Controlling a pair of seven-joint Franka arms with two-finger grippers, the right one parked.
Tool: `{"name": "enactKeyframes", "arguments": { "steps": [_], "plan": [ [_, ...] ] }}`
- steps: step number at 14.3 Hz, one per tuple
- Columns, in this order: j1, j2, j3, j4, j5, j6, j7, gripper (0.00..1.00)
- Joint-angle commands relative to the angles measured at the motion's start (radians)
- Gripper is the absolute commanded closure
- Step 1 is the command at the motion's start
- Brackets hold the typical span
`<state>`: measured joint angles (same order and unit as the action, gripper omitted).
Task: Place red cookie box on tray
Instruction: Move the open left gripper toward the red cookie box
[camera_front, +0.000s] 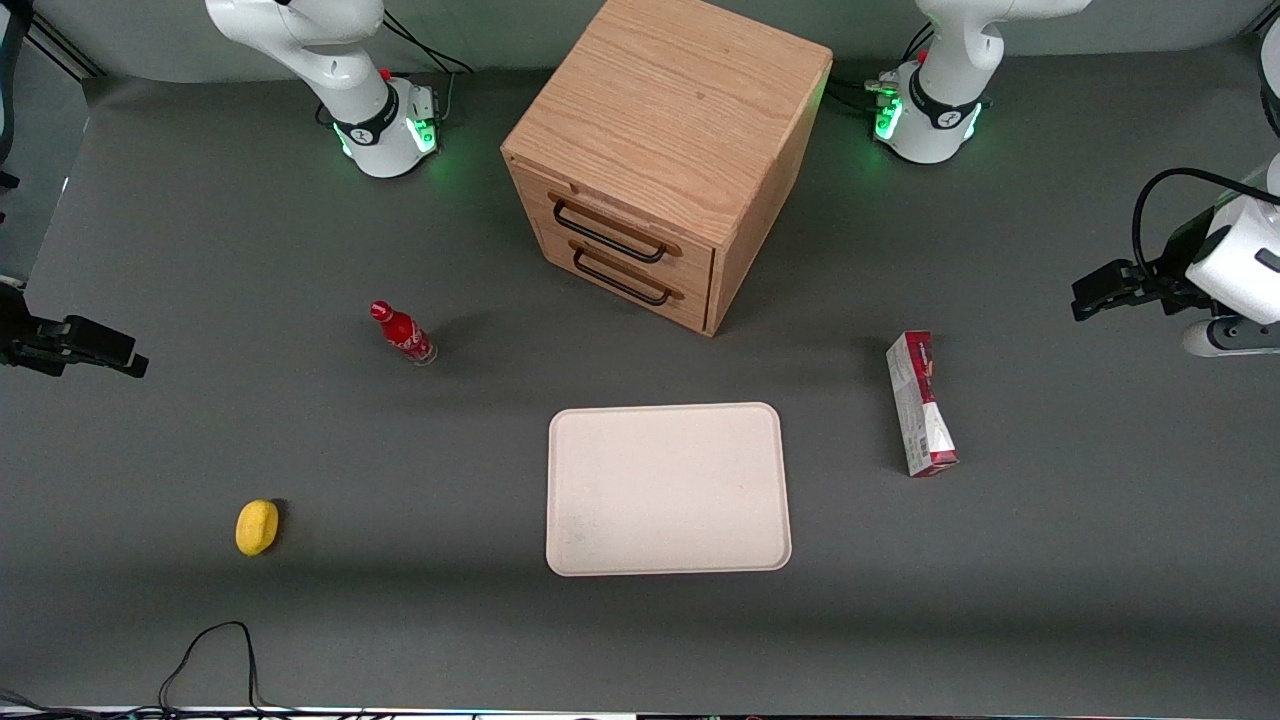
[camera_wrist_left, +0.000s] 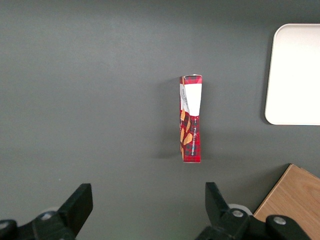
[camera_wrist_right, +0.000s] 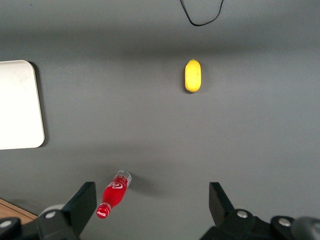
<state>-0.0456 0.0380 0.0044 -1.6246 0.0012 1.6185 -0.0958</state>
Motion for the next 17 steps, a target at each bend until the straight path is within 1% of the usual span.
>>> {"name": "enactKeyframes", "arguments": {
  "steps": [1,5,8,9,12,13,15,17],
  "plan": [
    [-0.008,0.002,0.011,0.018,-0.01,-0.026,0.019,0.0],
    [-0.008,0.005,0.011,0.017,-0.012,-0.028,0.018,0.0],
    [-0.033,0.005,0.006,0.012,-0.012,-0.028,0.001,0.0],
    [-0.055,0.005,0.006,0.014,-0.014,-0.028,-0.007,0.0],
    [-0.15,0.003,0.006,0.012,-0.014,-0.023,-0.14,0.0],
    [-0.166,0.0,0.006,0.009,-0.014,-0.022,-0.154,0.0],
    [-0.18,-0.032,0.006,-0.035,-0.014,-0.012,-0.154,0.0],
    [-0.18,-0.087,0.006,-0.128,-0.014,0.041,-0.154,0.0]
  ]
}}
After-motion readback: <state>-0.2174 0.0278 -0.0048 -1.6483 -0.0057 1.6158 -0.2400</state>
